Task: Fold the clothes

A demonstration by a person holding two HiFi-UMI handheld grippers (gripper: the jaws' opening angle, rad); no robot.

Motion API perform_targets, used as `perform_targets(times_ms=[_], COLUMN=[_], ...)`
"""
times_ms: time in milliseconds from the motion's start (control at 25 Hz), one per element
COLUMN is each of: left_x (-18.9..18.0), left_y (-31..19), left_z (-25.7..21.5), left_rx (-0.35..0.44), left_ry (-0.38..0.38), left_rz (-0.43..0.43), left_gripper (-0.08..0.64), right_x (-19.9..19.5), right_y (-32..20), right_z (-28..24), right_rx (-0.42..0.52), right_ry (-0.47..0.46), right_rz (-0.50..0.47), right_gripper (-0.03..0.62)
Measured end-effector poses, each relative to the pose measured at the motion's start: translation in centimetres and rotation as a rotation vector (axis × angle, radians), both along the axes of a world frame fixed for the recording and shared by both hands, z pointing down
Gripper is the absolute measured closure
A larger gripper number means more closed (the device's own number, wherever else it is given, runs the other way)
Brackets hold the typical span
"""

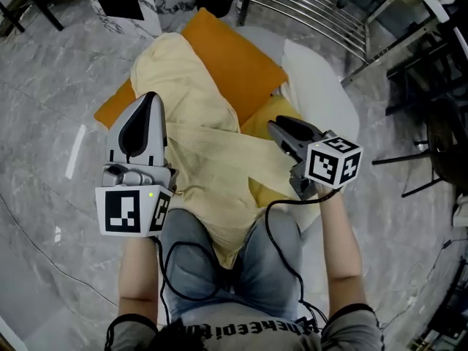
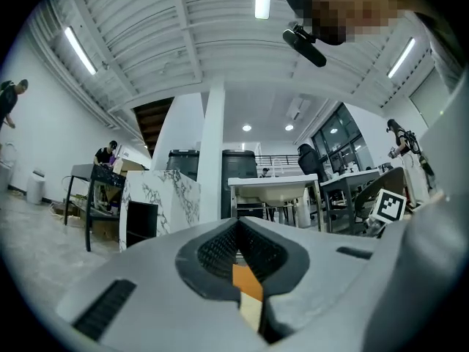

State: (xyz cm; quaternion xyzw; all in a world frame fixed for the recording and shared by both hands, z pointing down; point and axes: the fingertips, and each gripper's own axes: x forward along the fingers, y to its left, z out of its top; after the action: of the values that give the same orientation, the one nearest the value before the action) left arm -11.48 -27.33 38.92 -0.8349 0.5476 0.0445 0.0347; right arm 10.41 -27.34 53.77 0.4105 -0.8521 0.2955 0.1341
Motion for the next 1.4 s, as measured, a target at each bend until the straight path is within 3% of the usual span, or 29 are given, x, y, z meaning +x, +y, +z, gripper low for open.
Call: perform_targets(times_ms=[400,800,1120,1280,1360,1400], left_x=[4.2,9.8,11.5,11.1,10.9,10.8], left_y=[4.6,8.0,9.0,8.9,8.8,8.7], left_z=[-0.2,-1.9,-2.0,-2.2,-2.3,-2.3], left_rx=[0.029,0.055,0.047,0.045,0.045,0.045], left_ry=[-0.003,-0.052,-0.058,-0.064,-0.065,-0.066], left_rz=[0.016,0.036,0.034,0.025,0.017,0.015], left_gripper=[0.557,0.557,0.557,0.557,0.557,0.557], right_x=[12.3,27.3,30.7,30.9,30.7,30.5], right_y=[6.6,11.5,11.7,11.4,11.2,11.2], right_z=[3.3,8.8,15.5,17.0,16.6,16.1], right_rx=[-0.036,-0.115,-0.215,-0.243,-0.24,-0.231], right_ry=[0.05,0.086,0.009,0.038,0.058,0.053], right_rz=[0.166,0.431,0.544,0.567,0.55,0.538], right_gripper=[0.474,0.462,0.385,0.385,0.445,0.528])
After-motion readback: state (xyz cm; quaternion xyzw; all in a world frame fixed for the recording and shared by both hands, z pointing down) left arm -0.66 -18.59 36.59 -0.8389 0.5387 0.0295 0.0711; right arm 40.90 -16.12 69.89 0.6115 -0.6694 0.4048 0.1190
